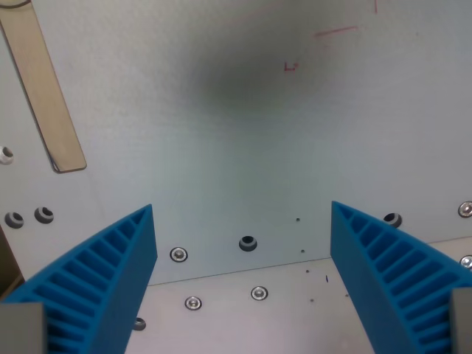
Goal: Rotate around gripper positive x
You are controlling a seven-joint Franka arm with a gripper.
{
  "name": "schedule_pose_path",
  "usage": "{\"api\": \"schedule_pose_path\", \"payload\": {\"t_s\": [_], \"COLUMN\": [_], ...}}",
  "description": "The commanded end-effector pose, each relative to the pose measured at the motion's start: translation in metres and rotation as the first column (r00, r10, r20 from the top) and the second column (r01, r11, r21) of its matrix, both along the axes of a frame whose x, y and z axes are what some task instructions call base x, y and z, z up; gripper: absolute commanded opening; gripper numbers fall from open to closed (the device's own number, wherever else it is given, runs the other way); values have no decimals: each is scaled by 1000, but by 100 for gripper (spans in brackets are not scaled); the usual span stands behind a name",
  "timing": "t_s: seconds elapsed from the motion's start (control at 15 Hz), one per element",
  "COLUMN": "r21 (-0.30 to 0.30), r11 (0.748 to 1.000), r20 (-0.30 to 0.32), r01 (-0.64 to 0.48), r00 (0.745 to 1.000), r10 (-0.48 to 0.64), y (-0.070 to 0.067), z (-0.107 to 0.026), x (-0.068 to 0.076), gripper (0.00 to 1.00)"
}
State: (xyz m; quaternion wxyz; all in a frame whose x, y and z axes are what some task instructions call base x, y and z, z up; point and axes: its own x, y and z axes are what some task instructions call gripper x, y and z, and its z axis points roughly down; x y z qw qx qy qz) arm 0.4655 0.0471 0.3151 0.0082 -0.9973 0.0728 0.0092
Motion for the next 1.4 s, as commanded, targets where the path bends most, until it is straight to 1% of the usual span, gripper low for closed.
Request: {"api": "schedule_pose_path", "payload": {"t_s": [0.07, 0.73, 1.4], "r21": [129, 243, 353], "r11": [992, 970, 936], "r20": [28, 44, 59], "r01": [-7, -8, -12], "r00": [1000, 999, 998], "r10": [3, -2, -9], "y": [-3, -3, -3], "z": [2, 2, 2], "x": [0, 0, 0], "gripper": [100, 100, 100]}}
